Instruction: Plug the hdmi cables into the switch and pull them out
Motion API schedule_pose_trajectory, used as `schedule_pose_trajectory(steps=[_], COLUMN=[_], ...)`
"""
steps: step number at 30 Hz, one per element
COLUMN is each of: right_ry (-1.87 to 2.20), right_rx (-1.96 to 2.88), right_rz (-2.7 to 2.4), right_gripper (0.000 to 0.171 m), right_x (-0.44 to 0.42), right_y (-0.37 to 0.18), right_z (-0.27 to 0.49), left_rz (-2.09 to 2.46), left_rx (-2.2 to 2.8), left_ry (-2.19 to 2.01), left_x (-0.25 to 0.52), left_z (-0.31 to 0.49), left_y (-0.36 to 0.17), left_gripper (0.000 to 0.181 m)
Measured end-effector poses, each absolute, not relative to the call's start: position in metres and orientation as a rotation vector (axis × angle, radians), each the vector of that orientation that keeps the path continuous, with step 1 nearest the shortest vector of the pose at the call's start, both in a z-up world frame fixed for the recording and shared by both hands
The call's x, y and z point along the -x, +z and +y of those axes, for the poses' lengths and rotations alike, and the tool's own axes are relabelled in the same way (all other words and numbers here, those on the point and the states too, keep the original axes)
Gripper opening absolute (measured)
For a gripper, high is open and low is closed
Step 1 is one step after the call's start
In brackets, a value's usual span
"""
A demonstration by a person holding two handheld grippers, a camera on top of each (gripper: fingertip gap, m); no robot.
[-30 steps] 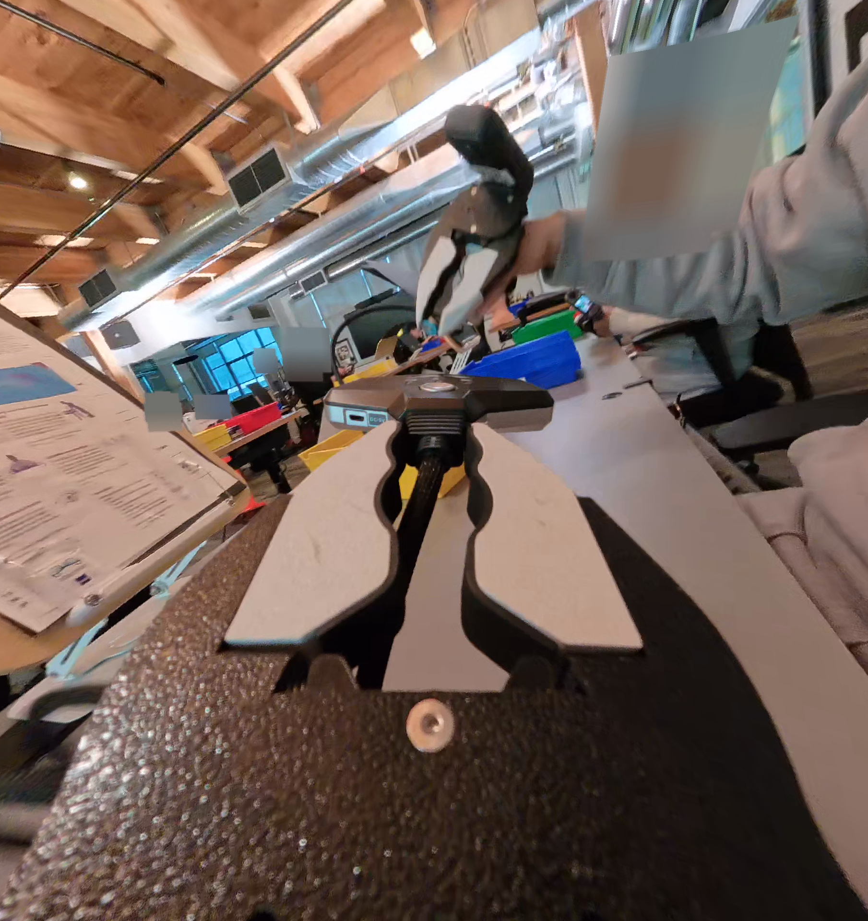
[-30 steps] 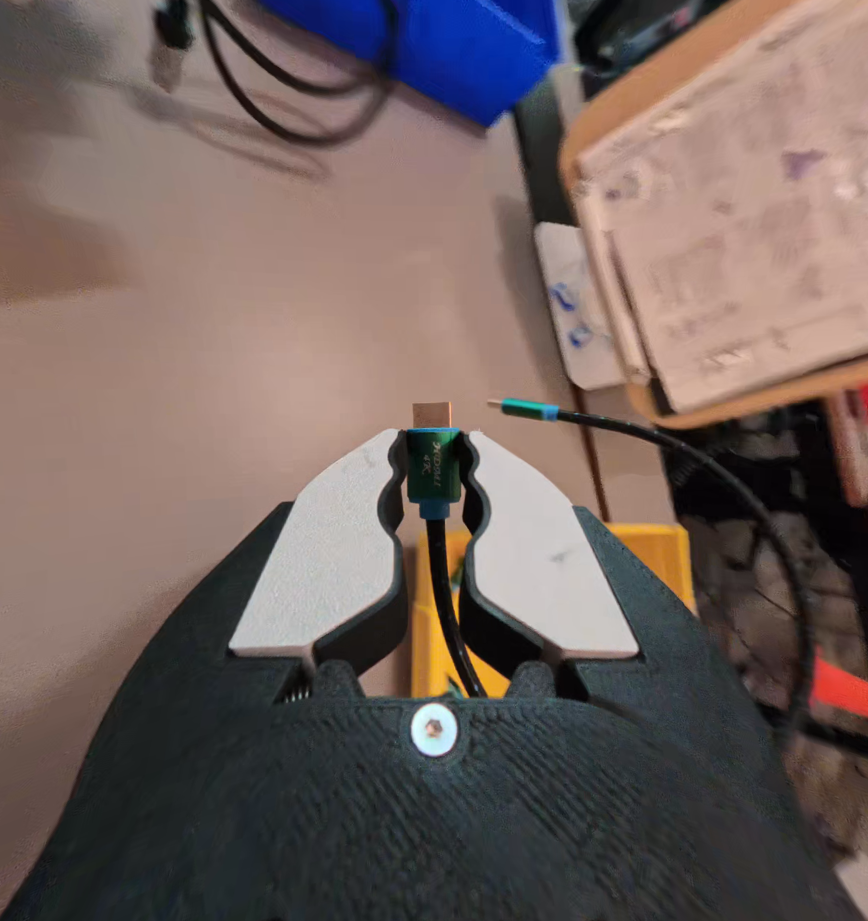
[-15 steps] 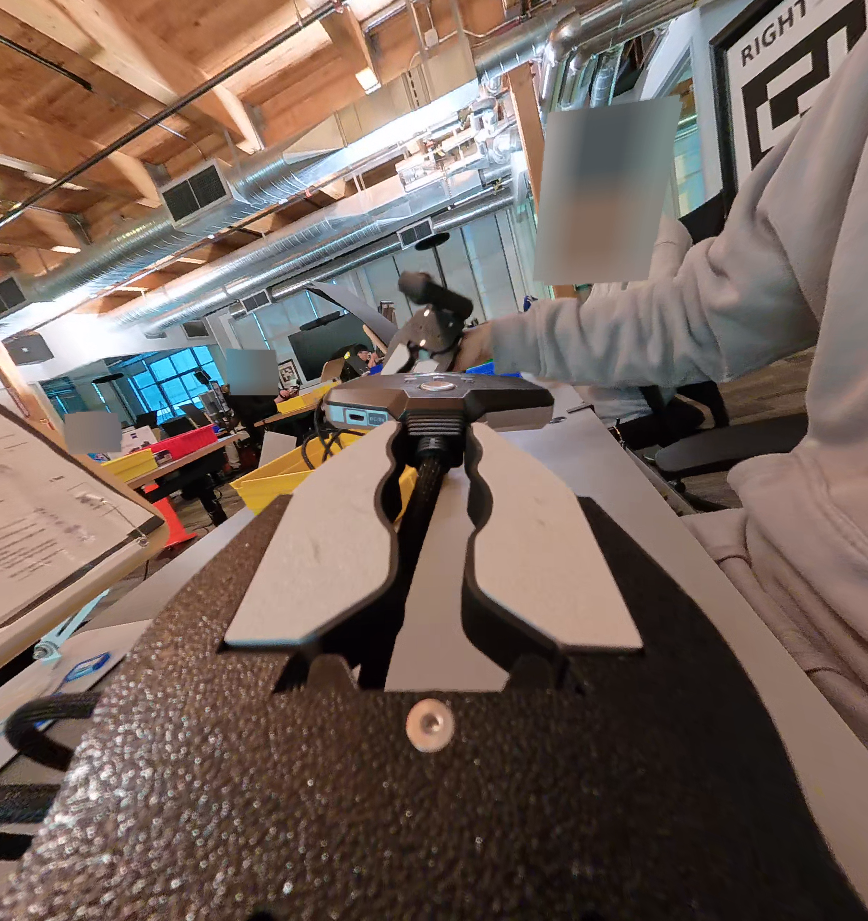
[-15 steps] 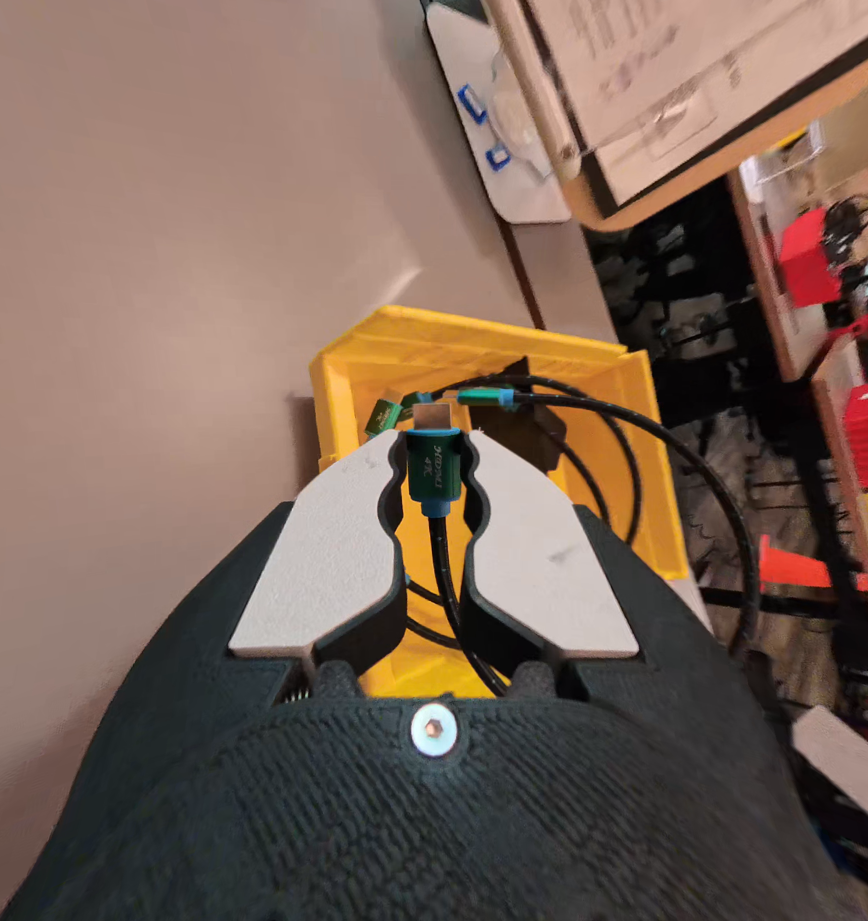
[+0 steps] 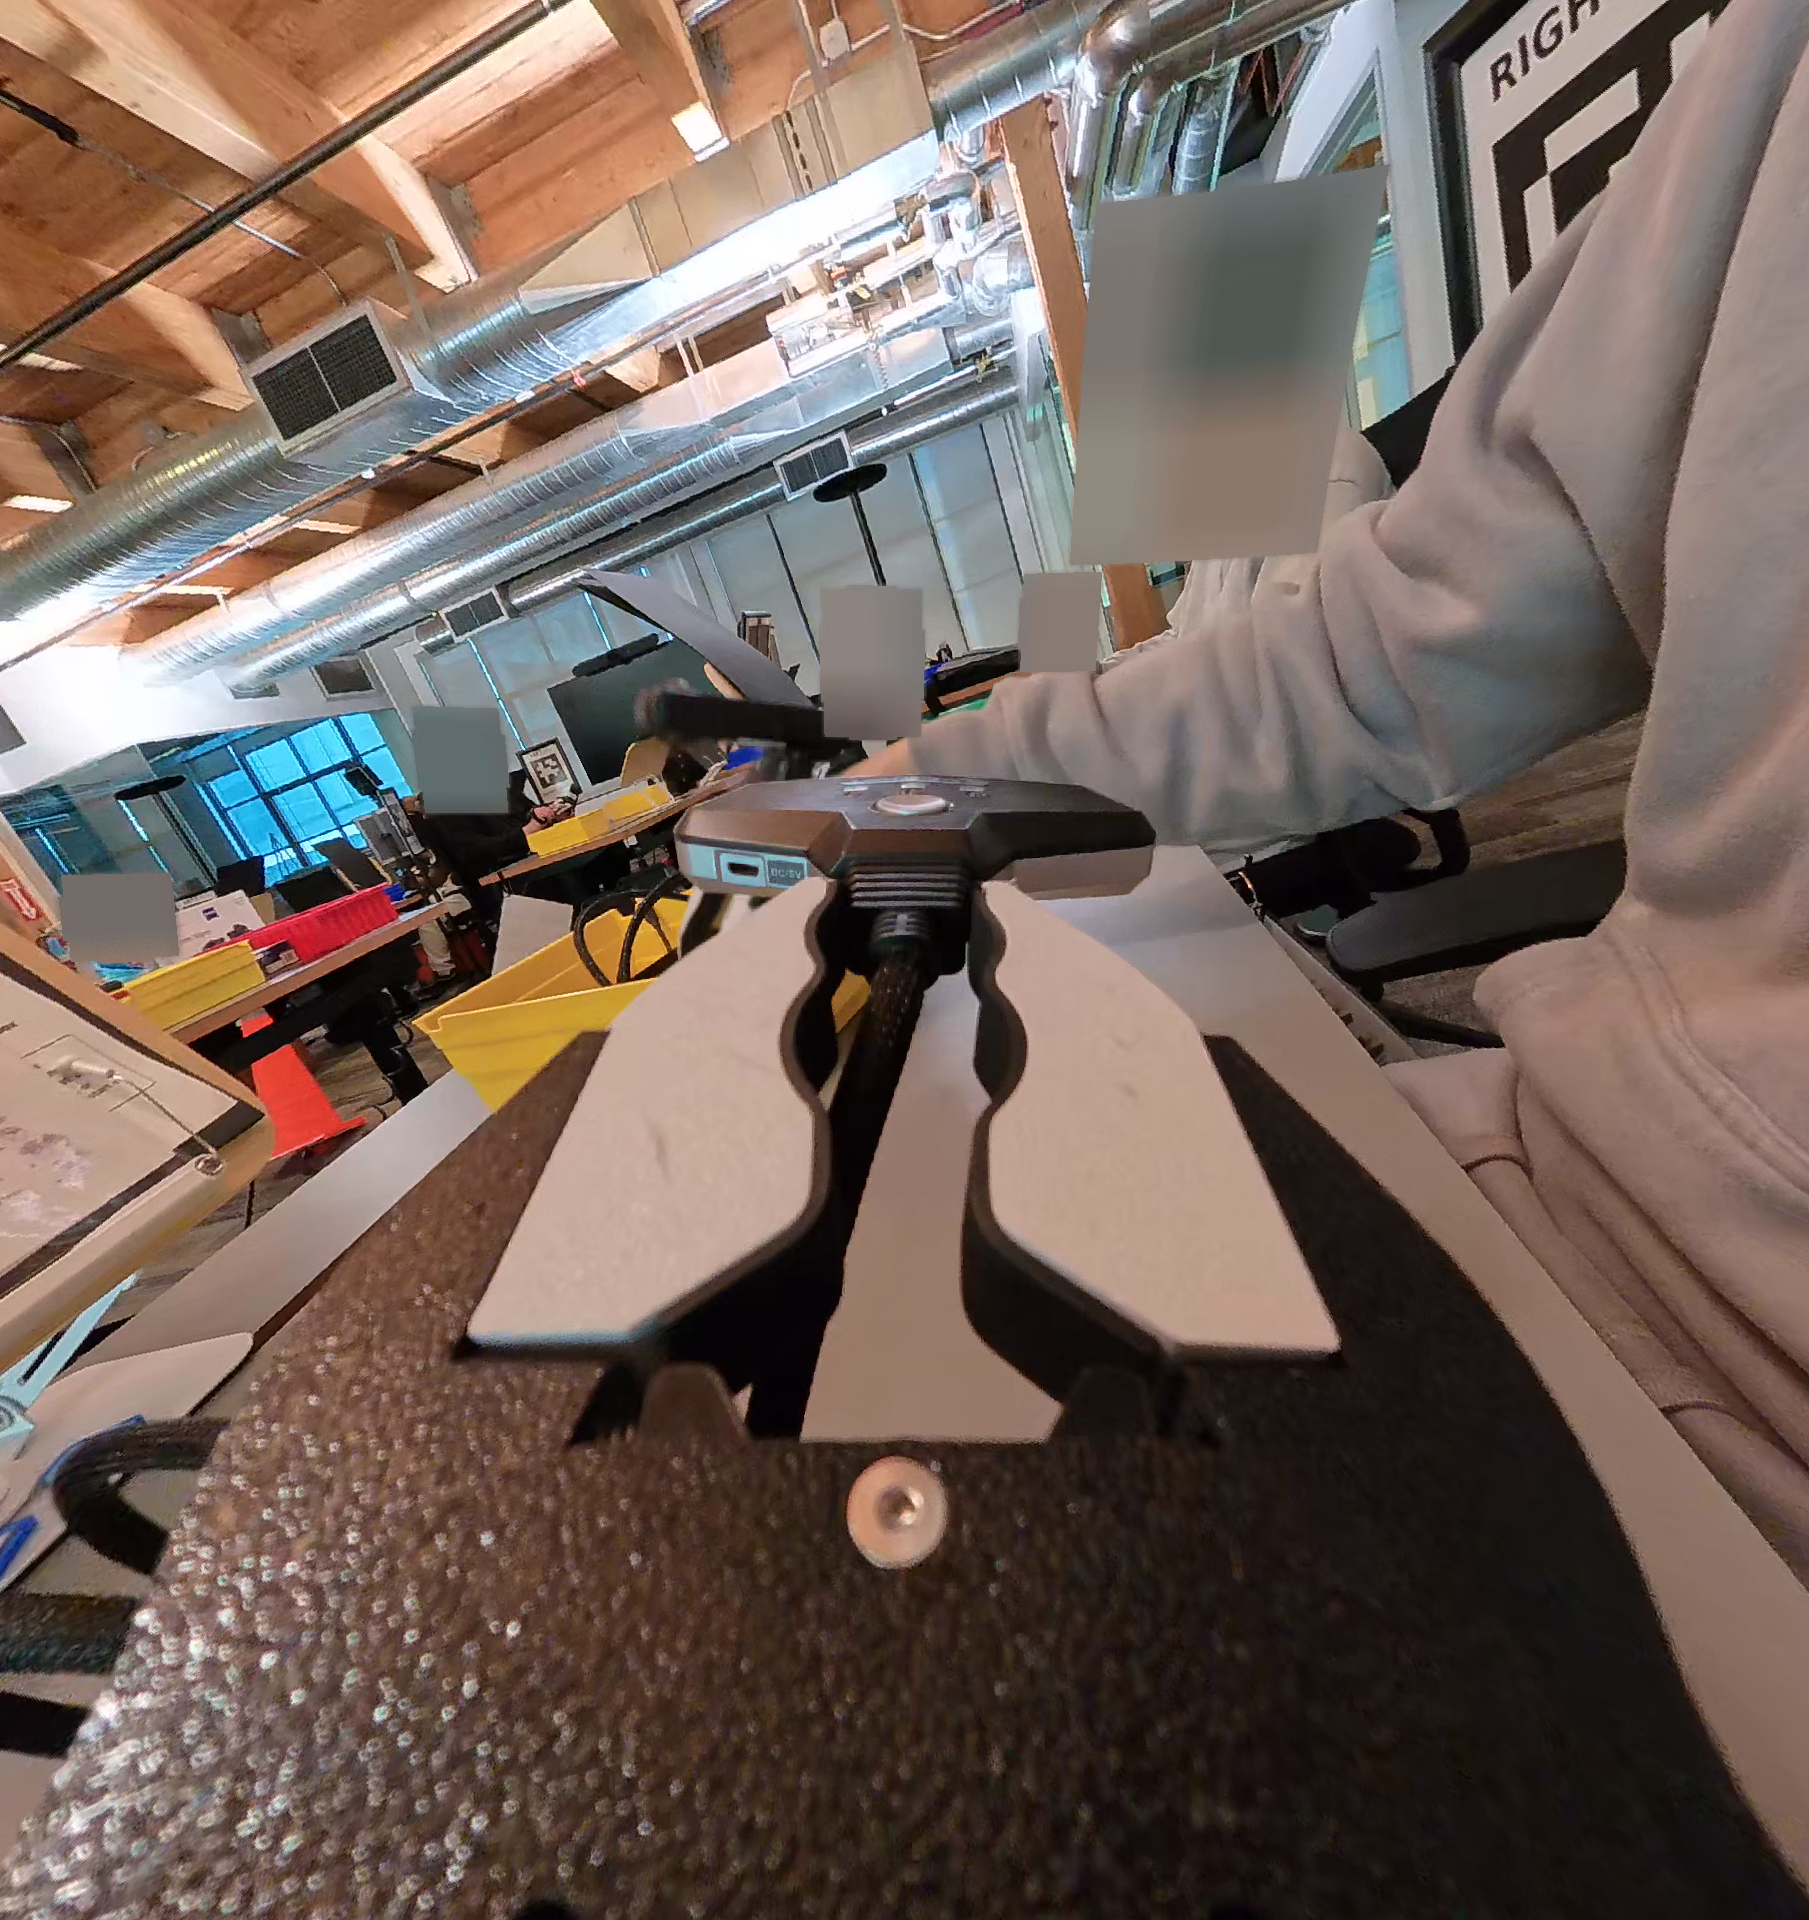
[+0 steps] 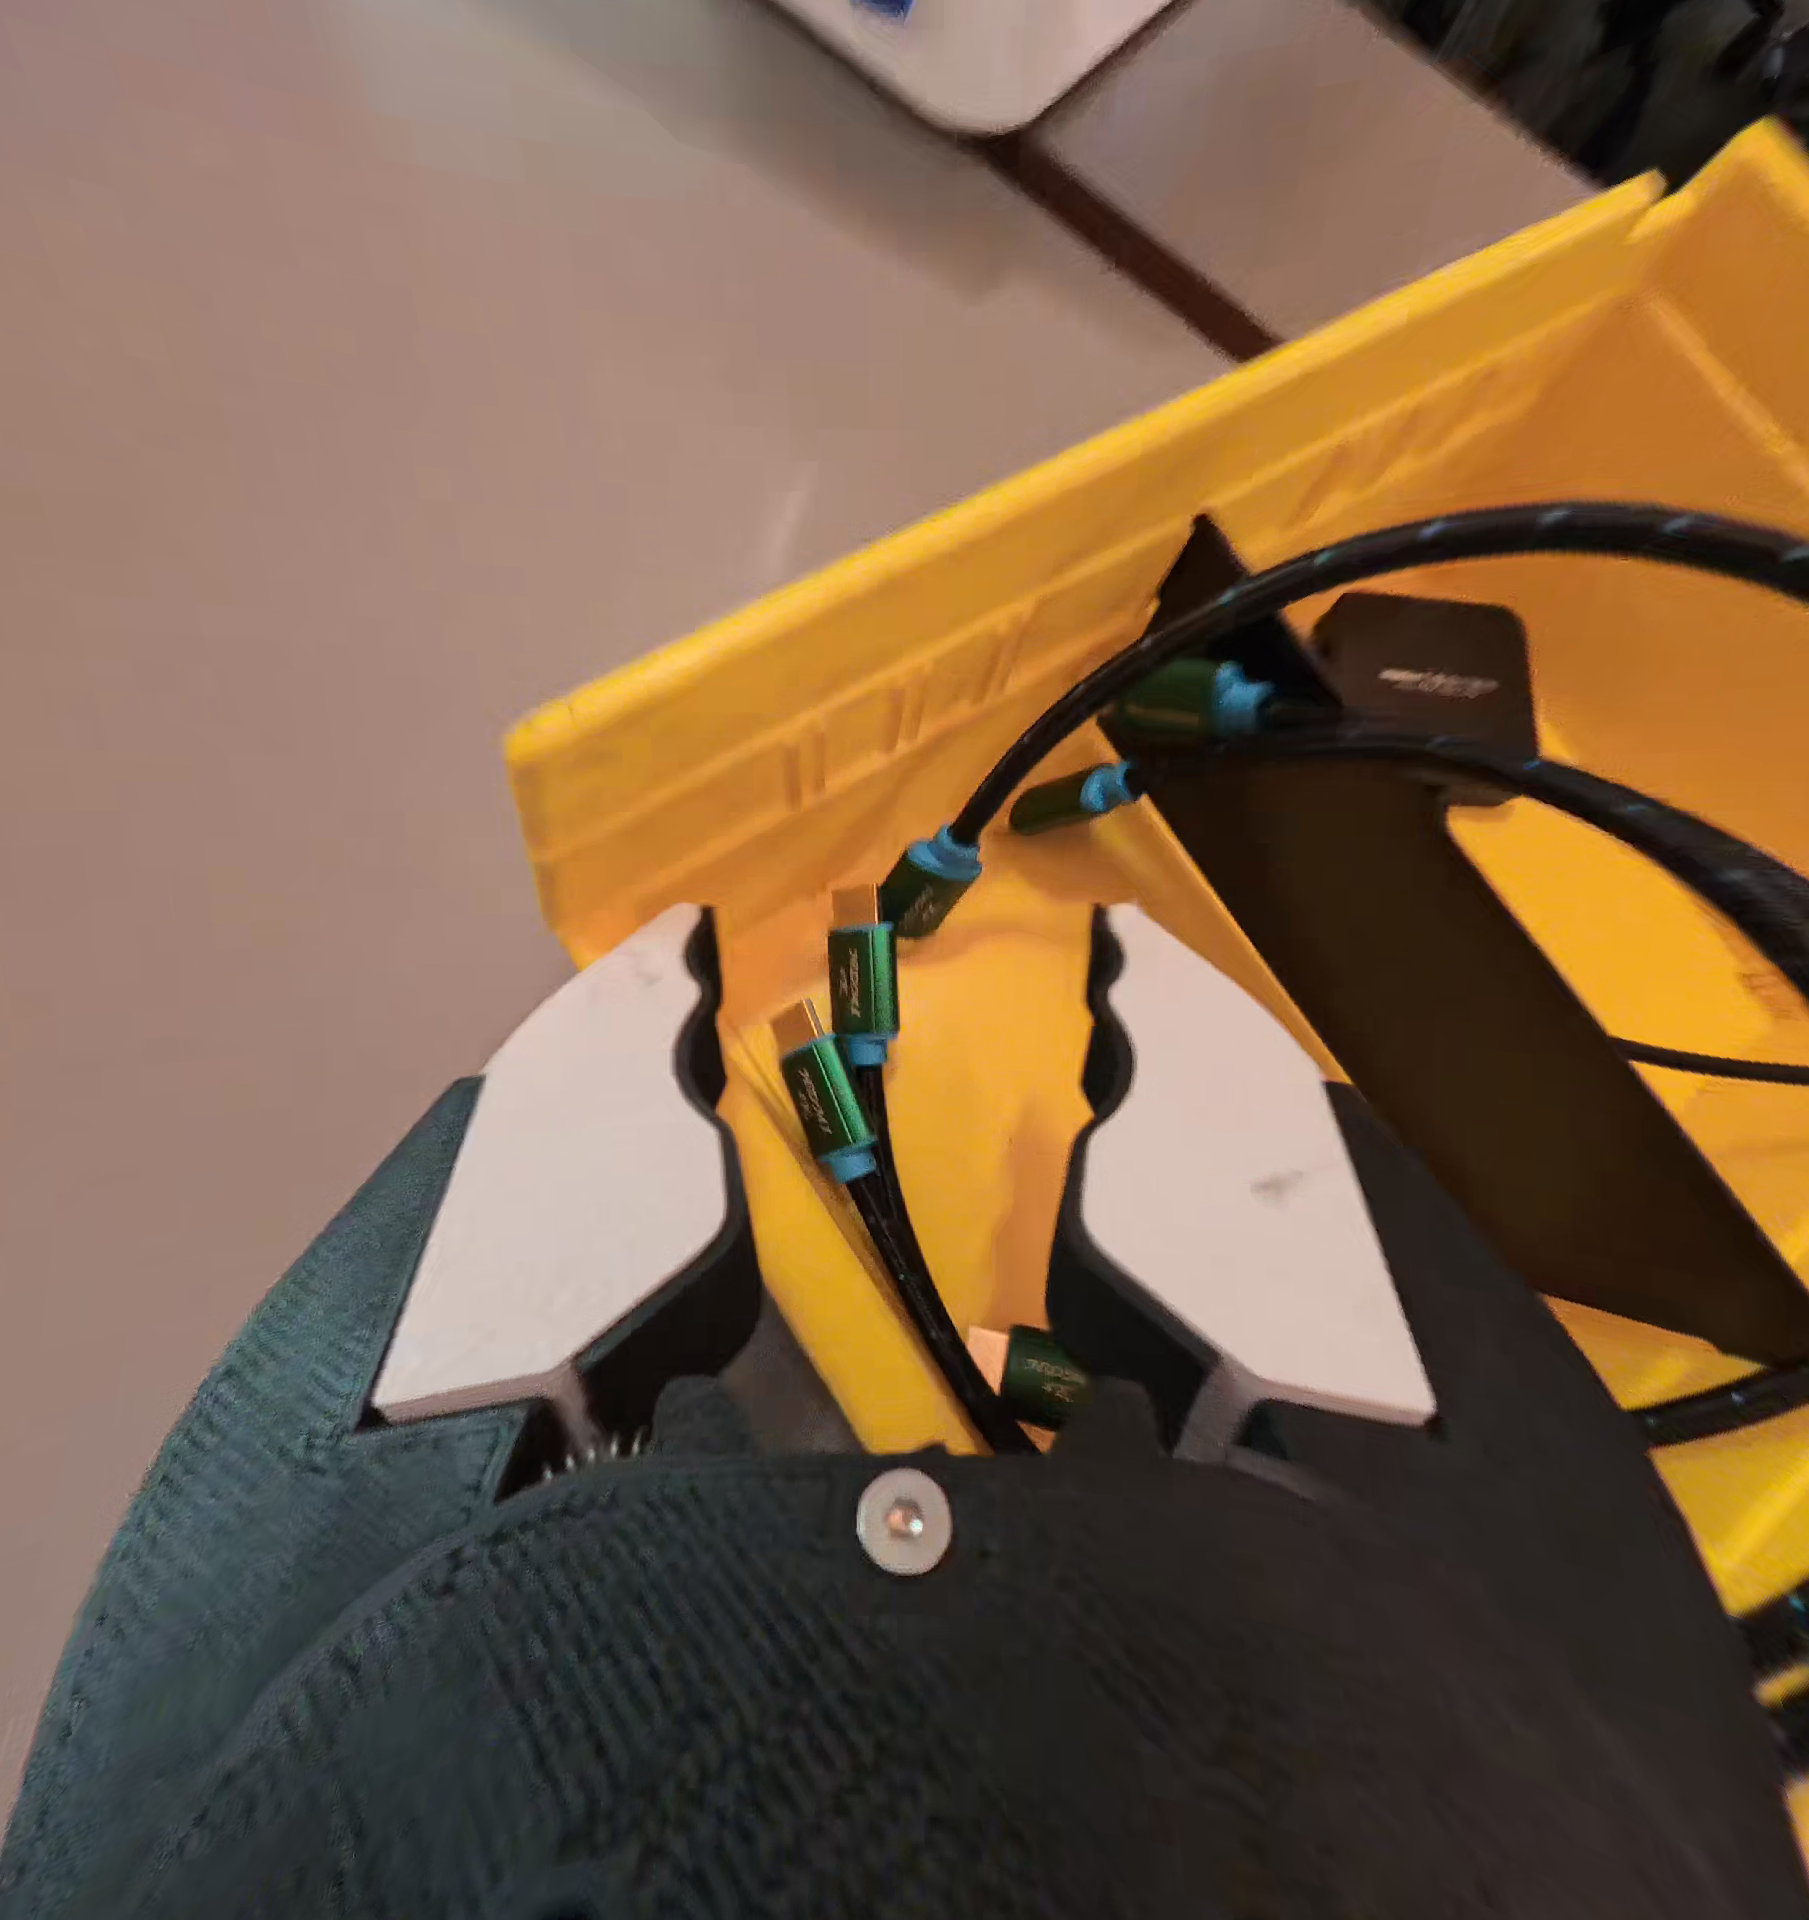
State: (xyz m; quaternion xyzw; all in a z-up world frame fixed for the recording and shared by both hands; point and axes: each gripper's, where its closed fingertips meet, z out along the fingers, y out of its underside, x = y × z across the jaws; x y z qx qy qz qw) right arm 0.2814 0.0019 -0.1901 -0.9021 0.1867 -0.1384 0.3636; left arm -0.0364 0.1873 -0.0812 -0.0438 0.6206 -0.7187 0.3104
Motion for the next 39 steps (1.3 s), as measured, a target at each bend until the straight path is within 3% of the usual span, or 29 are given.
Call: schedule_pose_trajectory(steps=[1,5,9,14,16,17,18,19,23,26,28,39], right_ry=[-0.347,-0.119,0.553,1.157,1.262,1.287,1.261,1.232,1.139,1.037,0.977,0.046], right_rx=[2.265,2.050,1.885,1.697,1.600,1.575,1.610,1.622,1.669,1.613,1.558,1.849], right_rz=[0.518,0.573,0.422,0.340,0.354,0.330,0.325,0.289,0.248,0.221,0.221,0.269], right_gripper=[0.072,0.078,0.091,0.086,0.075,0.052,0.029,0.023,0.023,0.023,0.023,0.023], right_x=[-0.281,-0.238,-0.105,0.015,0.030,0.035,0.036,0.036,0.029,0.014,-0.005,-0.203], right_y=[-0.177,-0.127,-0.097,-0.082,-0.073,-0.071,-0.077,-0.080,-0.084,-0.067,-0.047,0.070], right_z=[0.004,0.031,0.094,0.140,0.152,0.155,0.159,0.159,0.160,0.154,0.145,0.033], left_rz=[1.643,1.641,1.652,1.692,1.719,1.724,1.723,1.734,1.737,1.571,1.398,1.414], left_rx=[0.116,0.112,0.097,0.042,0.026,0.017,0.007,0.009,0.064,0.120,0.167,0.349], left_ry=[-1.896,-1.896,-1.850,-1.755,-1.692,-1.665,-1.653,-1.622,-1.525,-1.538,-1.553,-1.574], left_x=[0.036,0.035,0.033,0.033,0.033,0.032,0.033,0.033,0.024,0.022,0.026,0.004], left_z=[0.187,0.185,0.177,0.162,0.157,0.156,0.155,0.156,0.157,0.166,0.179,0.203], left_y=[-0.082,-0.081,-0.080,-0.081,-0.083,-0.084,-0.083,-0.084,-0.086,-0.062,-0.038,-0.060], left_gripper=[0.022,0.022,0.022,0.022,0.022,0.022,0.022,0.022,0.026,0.050,0.057,0.053])
